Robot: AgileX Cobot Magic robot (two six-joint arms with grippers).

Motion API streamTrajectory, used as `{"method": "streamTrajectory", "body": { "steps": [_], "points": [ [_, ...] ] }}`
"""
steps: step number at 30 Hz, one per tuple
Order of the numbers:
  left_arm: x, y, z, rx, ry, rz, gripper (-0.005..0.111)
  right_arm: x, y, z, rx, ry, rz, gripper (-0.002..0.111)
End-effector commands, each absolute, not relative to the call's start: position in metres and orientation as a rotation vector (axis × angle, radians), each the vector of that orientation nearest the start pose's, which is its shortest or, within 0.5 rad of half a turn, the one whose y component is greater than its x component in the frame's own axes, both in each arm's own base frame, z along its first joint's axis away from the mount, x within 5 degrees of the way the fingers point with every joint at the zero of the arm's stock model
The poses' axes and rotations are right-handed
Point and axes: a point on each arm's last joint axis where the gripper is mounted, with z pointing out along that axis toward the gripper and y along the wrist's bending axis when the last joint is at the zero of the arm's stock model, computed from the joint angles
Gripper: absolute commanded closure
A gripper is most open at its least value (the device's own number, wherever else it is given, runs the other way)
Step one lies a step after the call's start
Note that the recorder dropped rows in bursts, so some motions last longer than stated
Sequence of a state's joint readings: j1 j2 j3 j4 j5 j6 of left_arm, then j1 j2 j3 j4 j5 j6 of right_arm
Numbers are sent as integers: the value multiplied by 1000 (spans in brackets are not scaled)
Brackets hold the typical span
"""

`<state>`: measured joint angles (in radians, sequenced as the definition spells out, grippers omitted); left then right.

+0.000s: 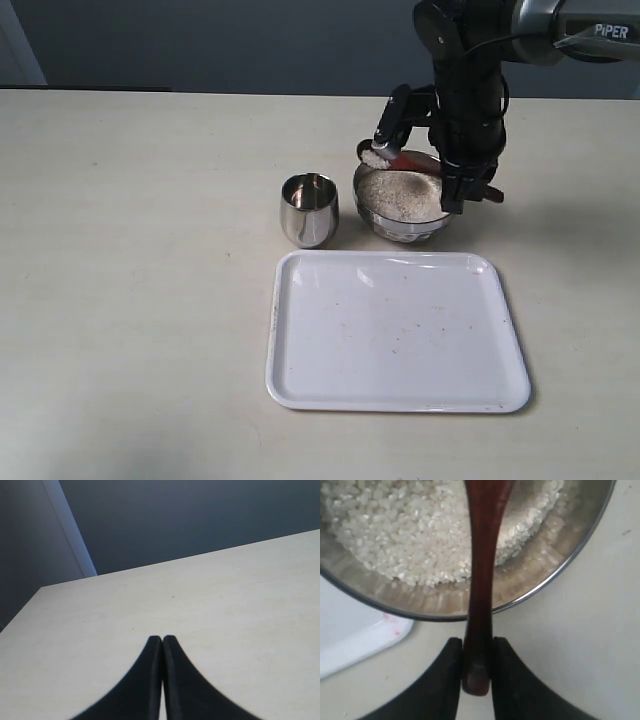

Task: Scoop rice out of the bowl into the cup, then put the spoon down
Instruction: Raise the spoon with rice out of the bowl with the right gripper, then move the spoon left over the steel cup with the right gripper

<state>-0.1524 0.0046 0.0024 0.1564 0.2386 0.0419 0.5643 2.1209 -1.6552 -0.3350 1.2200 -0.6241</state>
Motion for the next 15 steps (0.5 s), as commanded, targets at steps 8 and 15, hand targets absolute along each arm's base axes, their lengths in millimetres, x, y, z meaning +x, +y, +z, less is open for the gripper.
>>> {"method": "streamTrajectory", "body": {
  "steps": [8, 15],
  "points": [
    [55, -5, 192, 264, 1700, 60, 106, 367, 207, 191, -1893, 2494, -409, 109],
    [55, -5, 192, 264, 1700, 60, 106, 359, 220, 191, -1934, 2456, -408, 109]
  ]
}}
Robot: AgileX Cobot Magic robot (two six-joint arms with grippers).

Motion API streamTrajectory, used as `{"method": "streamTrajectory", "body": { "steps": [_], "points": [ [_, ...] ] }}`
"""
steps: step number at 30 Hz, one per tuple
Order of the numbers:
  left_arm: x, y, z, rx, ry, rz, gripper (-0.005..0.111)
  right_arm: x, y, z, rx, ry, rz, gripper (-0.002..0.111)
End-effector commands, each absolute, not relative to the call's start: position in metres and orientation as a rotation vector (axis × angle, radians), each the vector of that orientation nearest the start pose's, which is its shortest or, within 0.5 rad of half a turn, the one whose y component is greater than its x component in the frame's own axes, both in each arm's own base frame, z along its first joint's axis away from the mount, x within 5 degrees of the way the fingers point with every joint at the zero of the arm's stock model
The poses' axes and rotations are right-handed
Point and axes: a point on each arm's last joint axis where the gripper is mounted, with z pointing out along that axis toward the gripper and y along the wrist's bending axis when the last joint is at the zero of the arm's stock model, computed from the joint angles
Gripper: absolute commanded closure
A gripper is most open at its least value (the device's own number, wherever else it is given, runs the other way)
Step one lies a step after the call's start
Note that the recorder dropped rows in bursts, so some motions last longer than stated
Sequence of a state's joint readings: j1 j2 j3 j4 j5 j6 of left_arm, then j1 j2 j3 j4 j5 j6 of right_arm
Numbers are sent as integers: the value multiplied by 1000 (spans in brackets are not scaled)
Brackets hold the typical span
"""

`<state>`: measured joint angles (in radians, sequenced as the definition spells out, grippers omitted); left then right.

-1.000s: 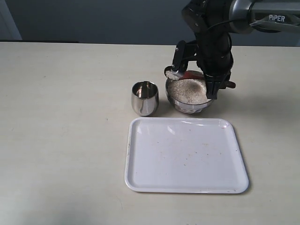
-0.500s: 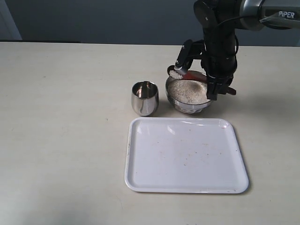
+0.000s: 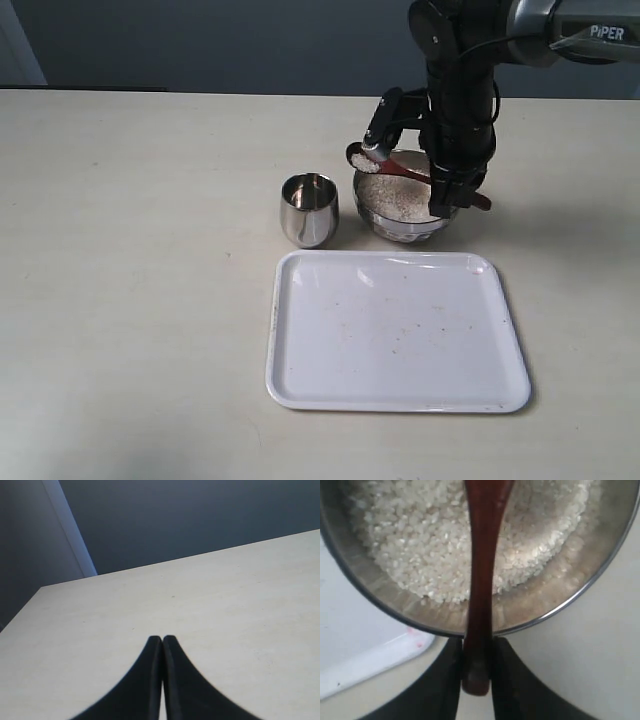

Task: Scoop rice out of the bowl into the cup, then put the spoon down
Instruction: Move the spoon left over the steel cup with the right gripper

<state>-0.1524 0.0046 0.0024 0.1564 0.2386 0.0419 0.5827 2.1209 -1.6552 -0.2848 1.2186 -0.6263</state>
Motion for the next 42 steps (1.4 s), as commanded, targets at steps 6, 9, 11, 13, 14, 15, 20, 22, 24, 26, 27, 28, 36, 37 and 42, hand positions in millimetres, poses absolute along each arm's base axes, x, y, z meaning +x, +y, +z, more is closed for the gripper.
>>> {"method": "streamTrajectory", "body": {
  "steps": [6, 9, 11, 13, 14, 15, 20, 22, 24, 26, 27, 28, 36, 37, 42],
  "points": [
    [55, -5, 192, 264, 1700, 60, 106, 350, 235, 191, -1992, 2396, -439, 109],
    [55, -5, 192, 264, 1700, 60, 106, 347, 240, 191, -2014, 2370, -459, 109],
    [55, -5, 192, 264, 1700, 60, 106, 345, 243, 192, -2026, 2356, -471, 109],
    [55, -5, 192, 264, 1700, 60, 106, 344, 245, 192, -2039, 2332, -514, 109],
    [55, -5, 192, 264, 1700, 60, 106, 344, 246, 193, -2046, 2321, -527, 109],
    [55, -5, 192, 264, 1700, 60, 106, 343, 247, 193, -2052, 2310, -541, 109],
    [55, -5, 192, 264, 1700, 60, 106, 340, 251, 193, -2070, 2284, -563, 109],
    [55, -5, 192, 264, 1700, 60, 106, 339, 253, 194, -2083, 2261, -596, 109],
    [55, -5, 192, 264, 1700, 60, 106, 339, 254, 195, -2085, 2248, -619, 109],
    [55, -5, 192, 264, 1700, 60, 106, 338, 256, 195, -2076, 2247, -633, 109],
    [55, -5, 192, 264, 1700, 60, 106, 337, 257, 195, -2078, 2242, -635, 109],
    [55, -5, 192, 264, 1700, 60, 106, 337, 258, 195, -2077, 2241, -638, 109],
    [55, -5, 192, 264, 1700, 60, 106, 335, 263, 195, -2051, 2231, -634, 109],
    [55, -5, 192, 264, 1700, 60, 106, 335, 263, 195, -2046, 2227, -631, 109],
    [55, -5, 192, 264, 1700, 60, 106, 334, 271, 196, -2046, 2155, -651, 109]
  ]
}}
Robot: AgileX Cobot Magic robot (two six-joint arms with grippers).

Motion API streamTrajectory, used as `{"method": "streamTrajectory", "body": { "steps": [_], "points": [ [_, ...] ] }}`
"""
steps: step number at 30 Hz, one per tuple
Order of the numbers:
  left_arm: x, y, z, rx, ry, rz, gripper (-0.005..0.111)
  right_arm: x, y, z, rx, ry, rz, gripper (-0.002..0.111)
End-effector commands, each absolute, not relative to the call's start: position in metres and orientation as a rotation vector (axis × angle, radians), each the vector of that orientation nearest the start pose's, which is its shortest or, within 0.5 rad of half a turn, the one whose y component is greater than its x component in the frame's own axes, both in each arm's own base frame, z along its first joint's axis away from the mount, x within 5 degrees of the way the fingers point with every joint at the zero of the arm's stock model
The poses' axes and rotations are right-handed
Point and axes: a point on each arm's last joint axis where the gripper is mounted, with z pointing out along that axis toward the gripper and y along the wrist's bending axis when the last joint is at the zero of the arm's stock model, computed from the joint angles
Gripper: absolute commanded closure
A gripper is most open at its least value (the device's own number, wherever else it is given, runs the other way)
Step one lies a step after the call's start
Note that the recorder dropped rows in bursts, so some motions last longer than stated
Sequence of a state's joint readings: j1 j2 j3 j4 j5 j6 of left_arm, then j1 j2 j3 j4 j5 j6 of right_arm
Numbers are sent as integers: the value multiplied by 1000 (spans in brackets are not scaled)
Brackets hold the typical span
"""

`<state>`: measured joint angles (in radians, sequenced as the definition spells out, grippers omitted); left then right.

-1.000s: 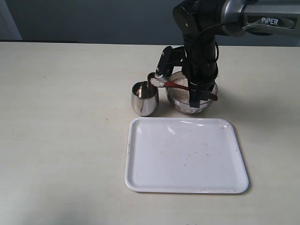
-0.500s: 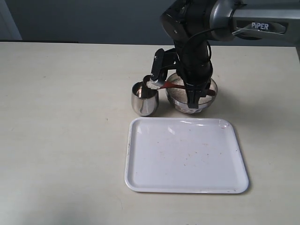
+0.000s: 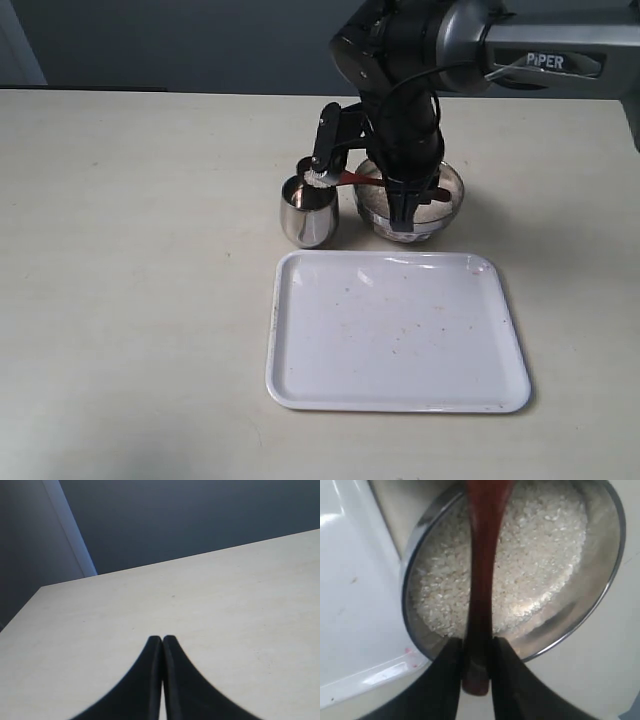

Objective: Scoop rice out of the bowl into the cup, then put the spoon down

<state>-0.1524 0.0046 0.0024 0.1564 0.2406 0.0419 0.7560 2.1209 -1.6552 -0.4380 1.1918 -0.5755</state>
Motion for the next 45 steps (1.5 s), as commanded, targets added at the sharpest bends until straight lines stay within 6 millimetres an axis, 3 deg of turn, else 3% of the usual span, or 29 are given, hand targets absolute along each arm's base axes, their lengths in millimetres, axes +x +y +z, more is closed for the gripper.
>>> {"method": "streamTrajectory", "body": {
  "steps": [1, 17, 24, 31, 42, 45],
  "points": [
    [55, -5, 192, 264, 1700, 60, 106, 334, 273, 197, -2048, 2135, -657, 109],
    [55, -5, 192, 264, 1700, 60, 106, 335, 276, 199, -2063, 2058, -741, 109],
    [55, -5, 192, 264, 1700, 60, 106, 337, 276, 201, -1959, 2098, -759, 109],
    [55, -5, 192, 264, 1700, 60, 106, 330, 285, 200, -1979, 2058, -780, 109],
    [55, -5, 192, 264, 1700, 60, 106, 331, 283, 200, -1919, 2096, -807, 109],
    [55, -5, 192, 264, 1700, 60, 106, 334, 281, 193, -1919, 2104, -885, 109]
  ]
}}
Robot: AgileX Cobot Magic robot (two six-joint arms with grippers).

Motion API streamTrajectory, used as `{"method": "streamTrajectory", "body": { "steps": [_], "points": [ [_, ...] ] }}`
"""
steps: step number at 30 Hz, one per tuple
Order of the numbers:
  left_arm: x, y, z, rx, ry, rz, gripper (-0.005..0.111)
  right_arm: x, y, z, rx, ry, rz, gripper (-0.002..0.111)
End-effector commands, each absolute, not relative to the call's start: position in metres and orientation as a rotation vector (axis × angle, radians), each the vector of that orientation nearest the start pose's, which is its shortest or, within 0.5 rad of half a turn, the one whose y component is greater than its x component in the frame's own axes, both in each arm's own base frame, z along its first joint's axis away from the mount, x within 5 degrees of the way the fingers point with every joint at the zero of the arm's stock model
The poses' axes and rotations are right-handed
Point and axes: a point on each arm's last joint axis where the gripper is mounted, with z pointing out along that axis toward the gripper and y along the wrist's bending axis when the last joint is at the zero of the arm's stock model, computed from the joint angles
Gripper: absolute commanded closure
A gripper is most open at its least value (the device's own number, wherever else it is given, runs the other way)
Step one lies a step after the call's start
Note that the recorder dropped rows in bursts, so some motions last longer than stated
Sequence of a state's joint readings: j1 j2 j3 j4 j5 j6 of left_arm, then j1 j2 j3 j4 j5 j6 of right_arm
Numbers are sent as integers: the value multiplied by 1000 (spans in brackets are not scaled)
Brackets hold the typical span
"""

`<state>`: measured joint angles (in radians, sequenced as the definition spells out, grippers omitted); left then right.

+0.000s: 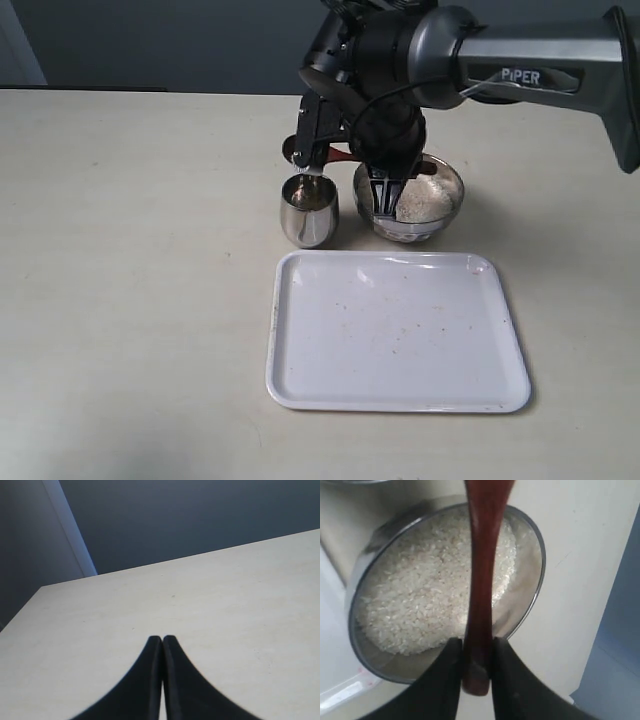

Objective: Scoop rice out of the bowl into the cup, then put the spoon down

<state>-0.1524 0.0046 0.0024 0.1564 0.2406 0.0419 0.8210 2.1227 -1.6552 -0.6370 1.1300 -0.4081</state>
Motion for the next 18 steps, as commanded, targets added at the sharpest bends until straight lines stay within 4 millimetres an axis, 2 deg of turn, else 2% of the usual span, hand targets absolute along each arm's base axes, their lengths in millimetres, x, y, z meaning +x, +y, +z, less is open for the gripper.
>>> {"method": "streamTrajectory", "body": {
  "steps": [1, 18],
  "points": [
    [55, -5, 192, 264, 1700, 60, 106, 335, 281, 190, -1919, 2110, -889, 109],
    [55, -5, 192, 264, 1700, 60, 106, 331, 282, 189, -1934, 2135, -908, 109]
  ]
}}
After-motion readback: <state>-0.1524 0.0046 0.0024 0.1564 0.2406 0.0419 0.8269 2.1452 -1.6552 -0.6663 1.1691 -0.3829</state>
